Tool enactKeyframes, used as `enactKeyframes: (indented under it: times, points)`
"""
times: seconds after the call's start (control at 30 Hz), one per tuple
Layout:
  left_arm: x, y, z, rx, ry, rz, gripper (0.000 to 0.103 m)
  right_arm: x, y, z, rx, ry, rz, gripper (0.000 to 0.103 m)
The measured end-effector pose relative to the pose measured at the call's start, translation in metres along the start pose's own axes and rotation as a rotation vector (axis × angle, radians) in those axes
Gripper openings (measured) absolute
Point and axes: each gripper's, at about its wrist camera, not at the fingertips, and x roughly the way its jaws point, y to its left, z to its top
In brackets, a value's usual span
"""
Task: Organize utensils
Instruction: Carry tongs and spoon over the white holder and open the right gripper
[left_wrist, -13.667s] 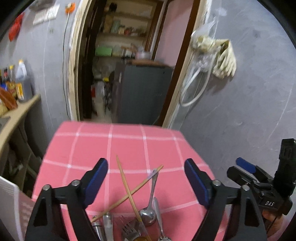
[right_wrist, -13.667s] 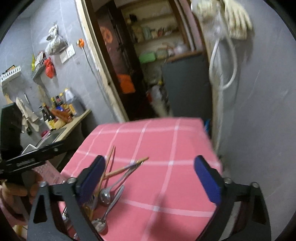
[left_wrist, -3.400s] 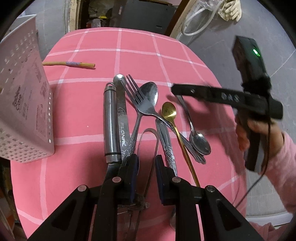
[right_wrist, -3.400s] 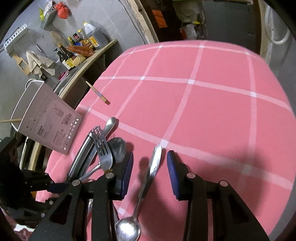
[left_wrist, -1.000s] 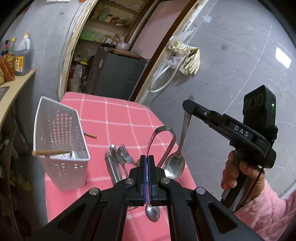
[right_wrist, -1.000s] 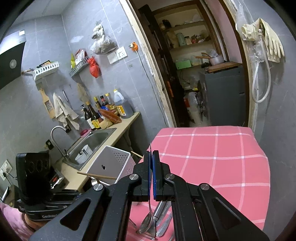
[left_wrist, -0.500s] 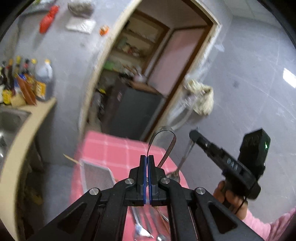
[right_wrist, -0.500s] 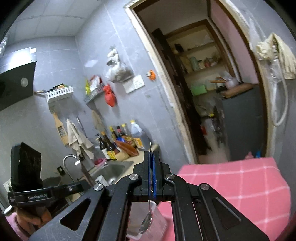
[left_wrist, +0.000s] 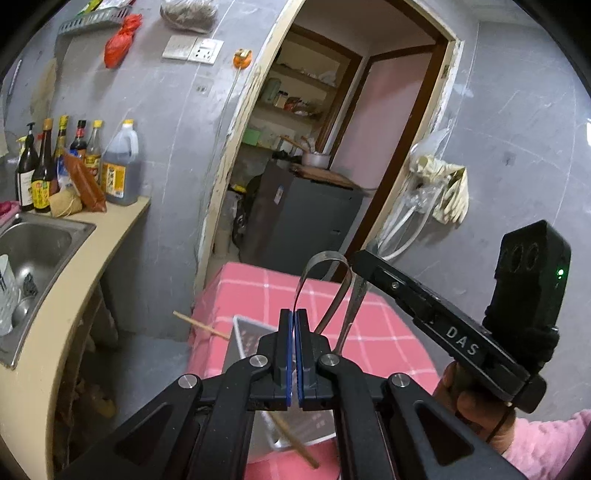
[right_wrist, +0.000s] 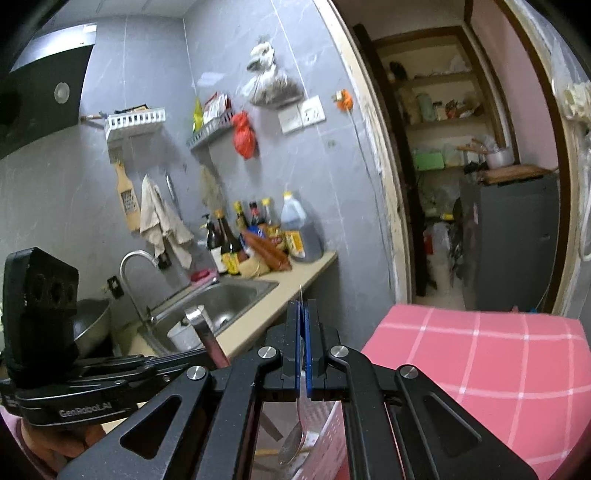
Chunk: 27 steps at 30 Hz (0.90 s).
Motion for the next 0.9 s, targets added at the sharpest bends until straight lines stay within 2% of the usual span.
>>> enactKeyframes:
  times: [0.27, 0.57, 0.67, 0.7, 0.77, 0.8, 0.9]
  points:
    - [0.014, 0.011, -0.017, -0.031, 0.110, 0.022, 0.002, 0.001, -0.012, -0.027, 0.058, 0.083, 0.019, 0.003]
    - [0.006, 0.019, -0.020, -0.075, 0.103, -0.014, 0.007, -0.021, -0.019, -0.031, 0.103, 0.075, 0.001, 0.004]
    - [0.003, 0.018, -0.021, -0.081, 0.095, -0.017, 0.016, -0.033, -0.018, -0.027, 0.101, 0.053, -0.022, 0.004]
    - [0.001, 0.018, -0.021, -0.082, 0.089, -0.017, 0.022, -0.038, -0.017, -0.026, 0.098, 0.046, -0.033, 0.007]
    - [-0.006, 0.013, -0.021, -0.073, 0.060, -0.019, 0.033, -0.050, -0.015, -0.024, 0.091, 0.027, -0.061, 0.024]
    - [-0.008, 0.012, -0.022, -0.067, 0.051, -0.017, 0.043, -0.059, -0.015, -0.023, 0.091, 0.009, -0.081, 0.035]
    - [-0.018, 0.000, -0.022, -0.037, 0.012, -0.007, 0.061, -0.081, -0.014, -0.023, 0.079, -0.016, -0.138, 0.038]
